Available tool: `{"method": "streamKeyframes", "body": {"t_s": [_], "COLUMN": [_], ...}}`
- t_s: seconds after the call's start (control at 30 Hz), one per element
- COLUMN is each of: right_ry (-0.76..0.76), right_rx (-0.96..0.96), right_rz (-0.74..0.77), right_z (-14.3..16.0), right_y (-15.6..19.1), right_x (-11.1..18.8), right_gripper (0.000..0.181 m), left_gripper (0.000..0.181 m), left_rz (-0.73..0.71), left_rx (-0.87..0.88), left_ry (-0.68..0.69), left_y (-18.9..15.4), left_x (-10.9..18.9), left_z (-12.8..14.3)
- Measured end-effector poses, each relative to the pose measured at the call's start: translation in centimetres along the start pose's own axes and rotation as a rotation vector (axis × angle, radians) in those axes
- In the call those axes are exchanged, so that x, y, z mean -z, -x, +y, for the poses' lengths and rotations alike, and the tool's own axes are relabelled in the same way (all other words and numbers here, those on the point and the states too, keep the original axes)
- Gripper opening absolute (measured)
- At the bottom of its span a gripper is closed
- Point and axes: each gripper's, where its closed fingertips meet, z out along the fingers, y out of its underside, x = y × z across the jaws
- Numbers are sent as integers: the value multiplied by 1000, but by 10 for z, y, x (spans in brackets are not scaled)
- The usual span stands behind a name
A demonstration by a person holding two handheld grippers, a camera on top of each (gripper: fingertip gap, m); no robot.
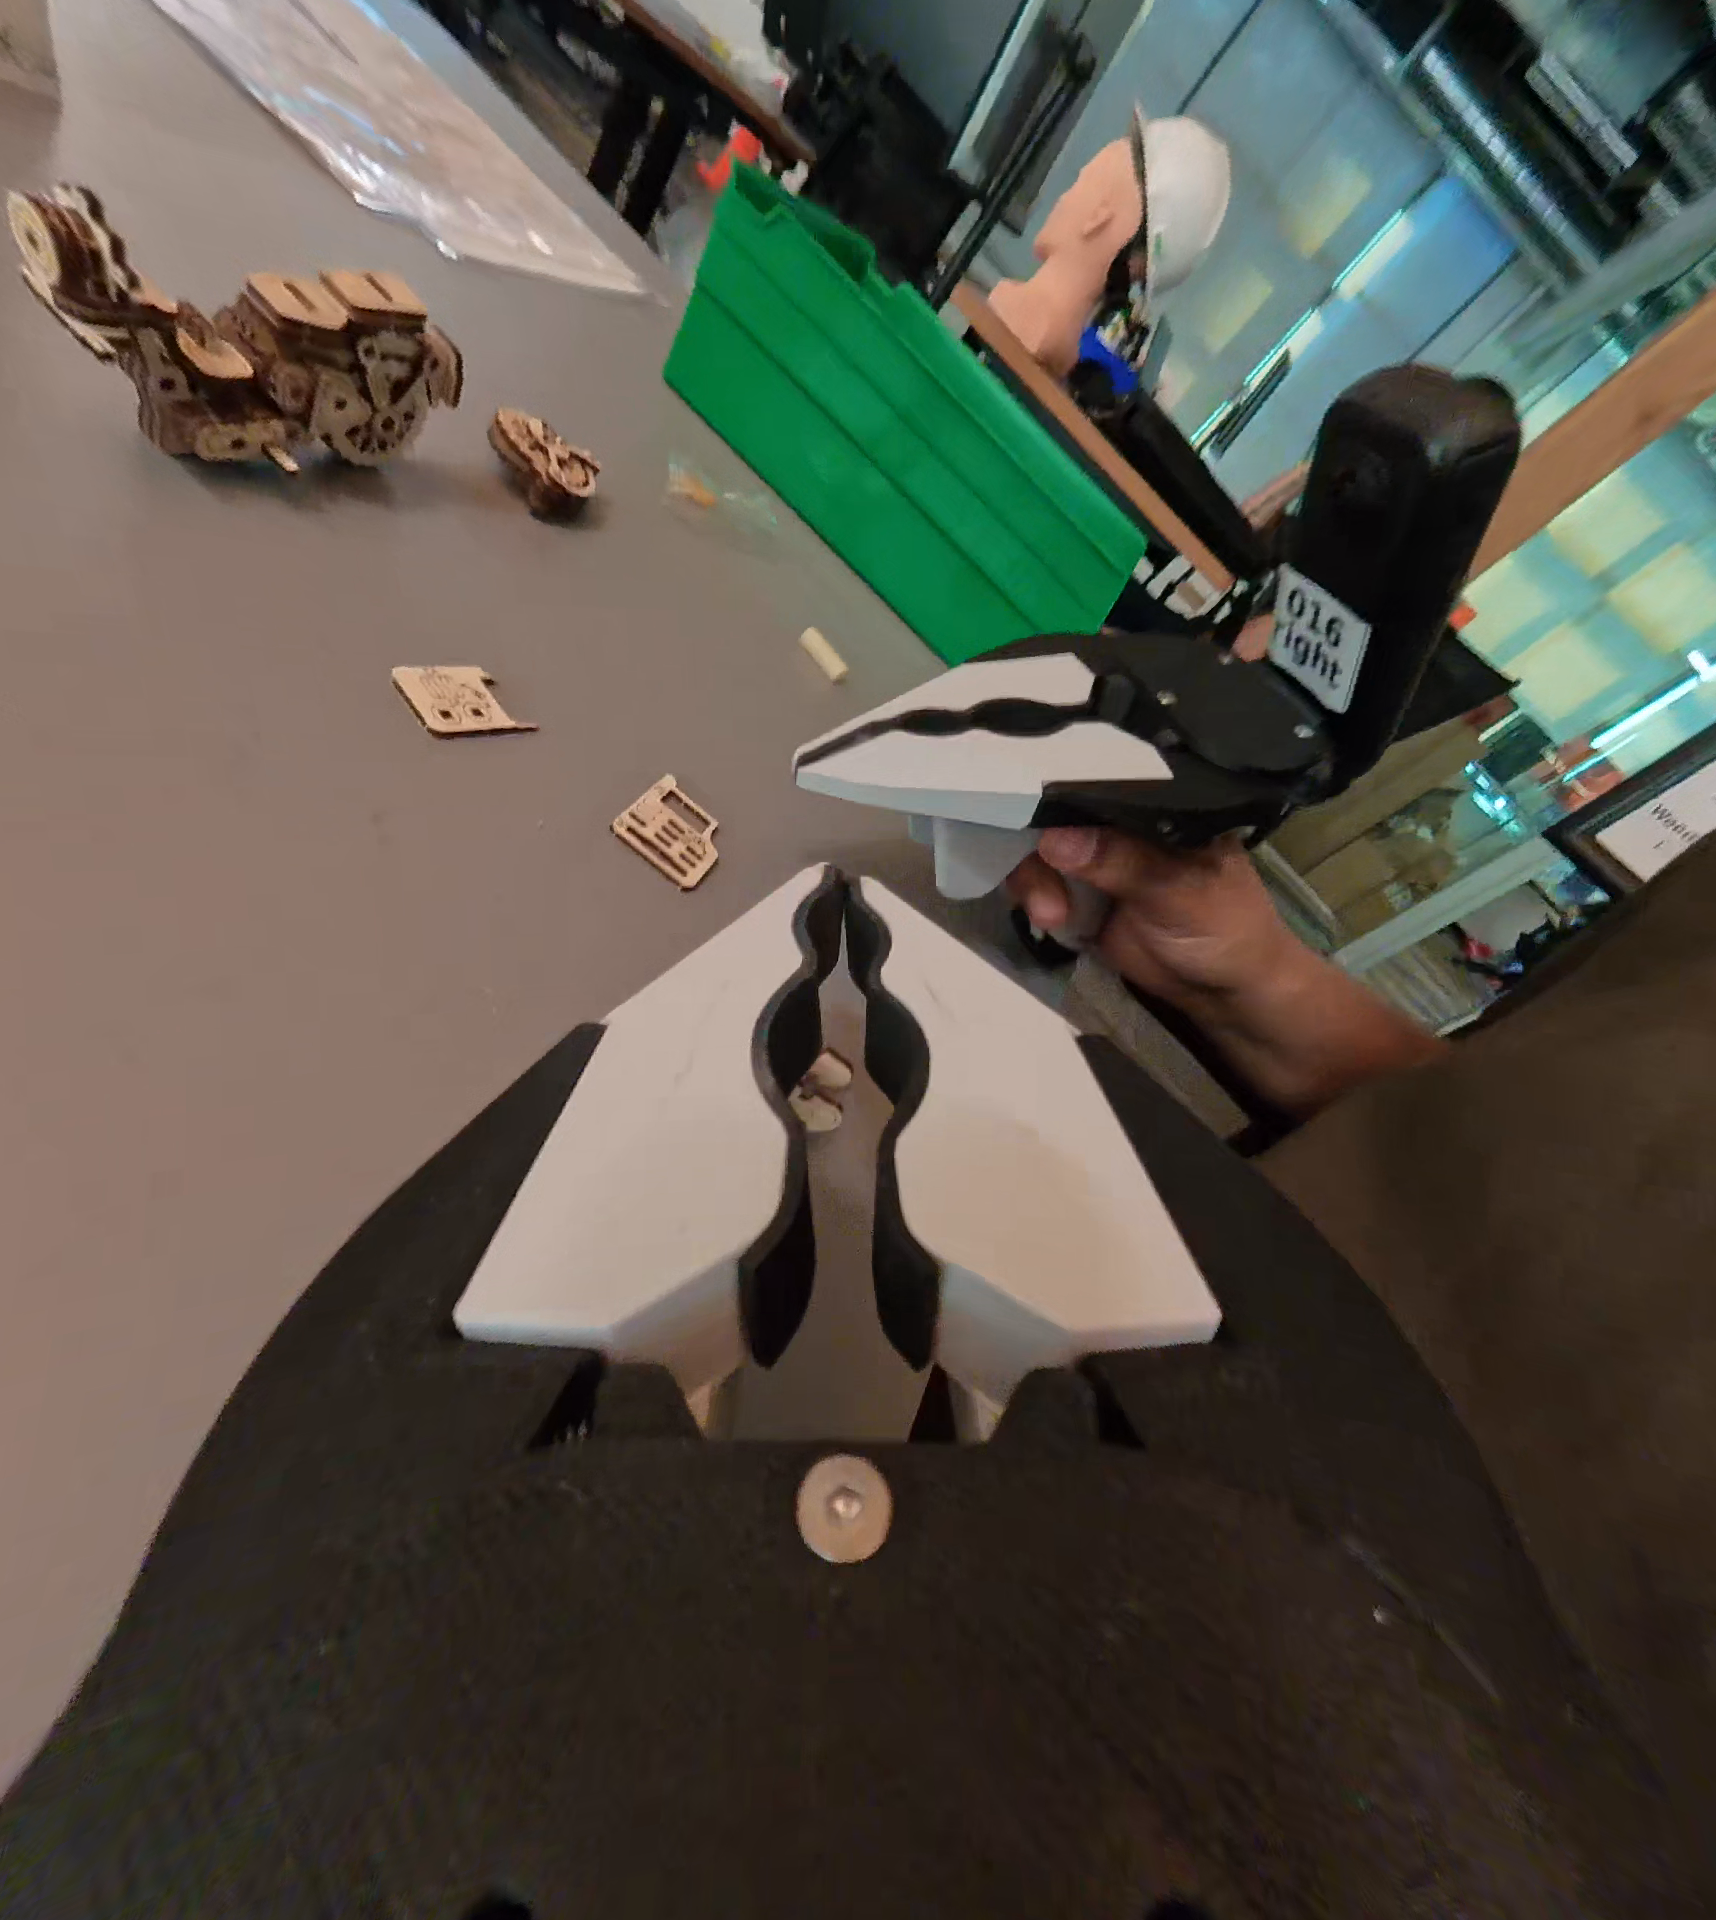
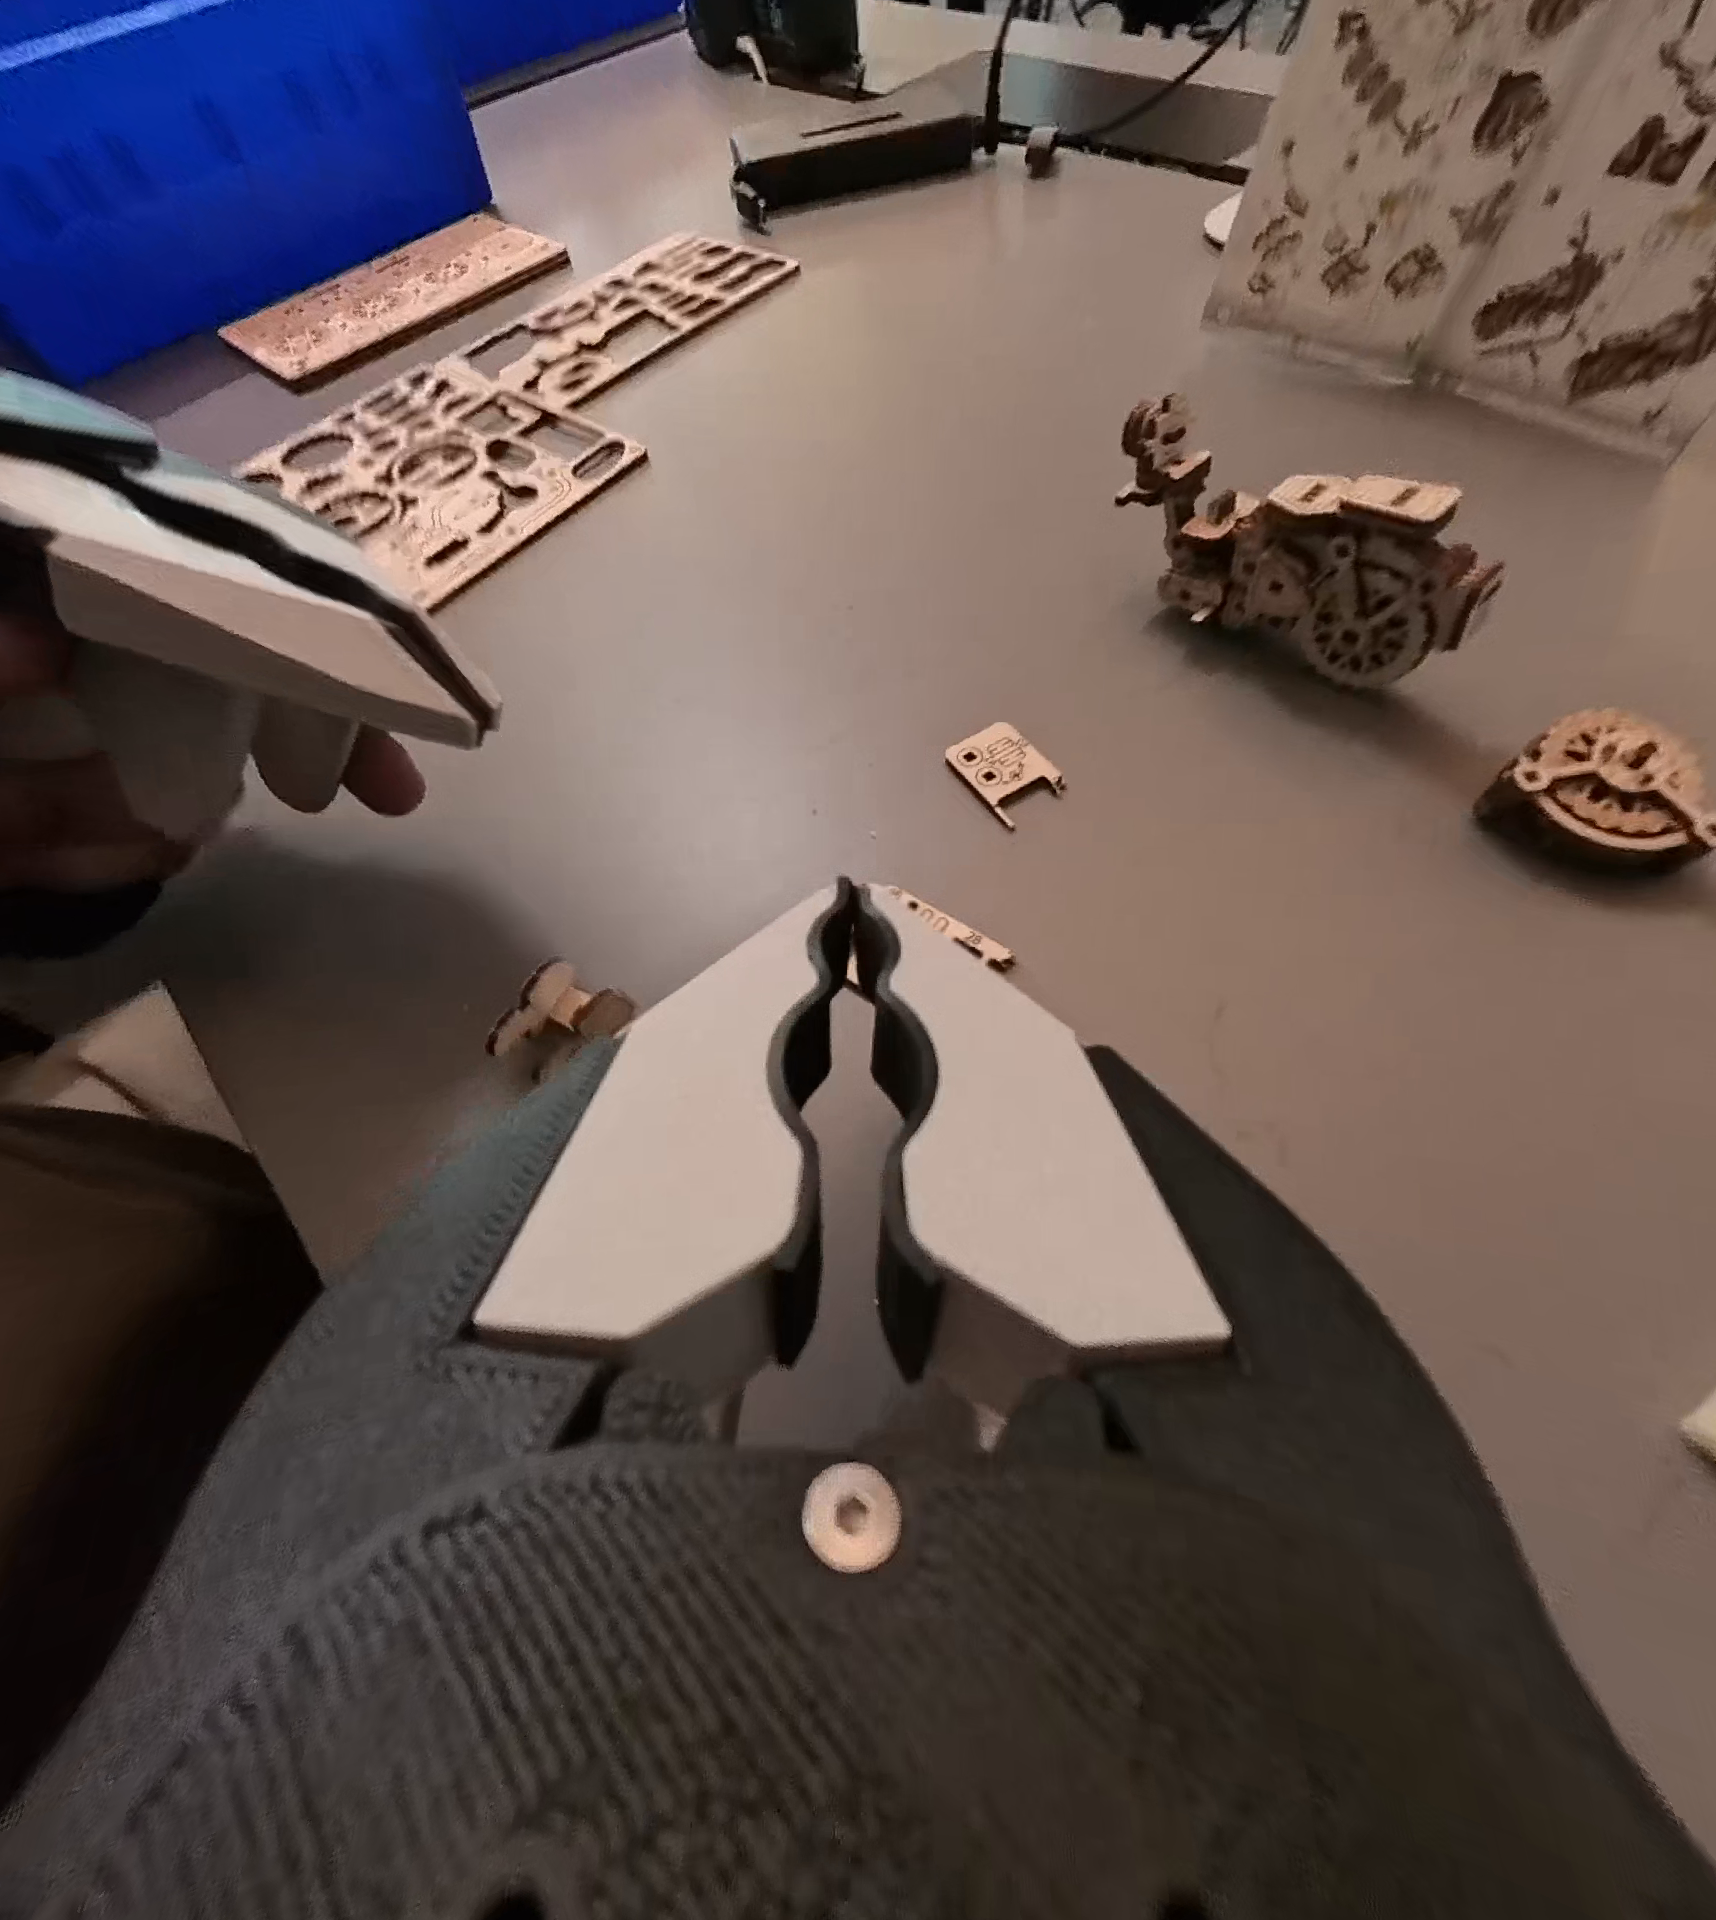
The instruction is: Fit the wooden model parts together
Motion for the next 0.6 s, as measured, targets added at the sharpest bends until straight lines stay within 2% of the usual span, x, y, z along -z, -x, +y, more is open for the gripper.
{"method": "streamKeyframes", "body": {"t_s": [0.17, 0.3, 0.43, 0.6], "right_ry": [59, 20, 74, 104], "right_rx": [60, 3, -72, -100], "right_rz": [23, 47, 39, 98], "right_z": [10, 5, 13, 18], "right_y": [-1, -10, -17, -27], "right_x": [-6, -2, -6, -8], "right_gripper": [0, 0, 0, 0], "left_gripper": [0, 0, 0, 0], "left_rz": [0, 30, 61, 79], "left_rx": [-13, -13, 13, 58], "left_ry": [23, 49, 51, 8], "left_y": [-4, -11, -21, -28], "left_x": [-2, -6, -10, -10], "left_z": [5, 12, 18, 15]}}
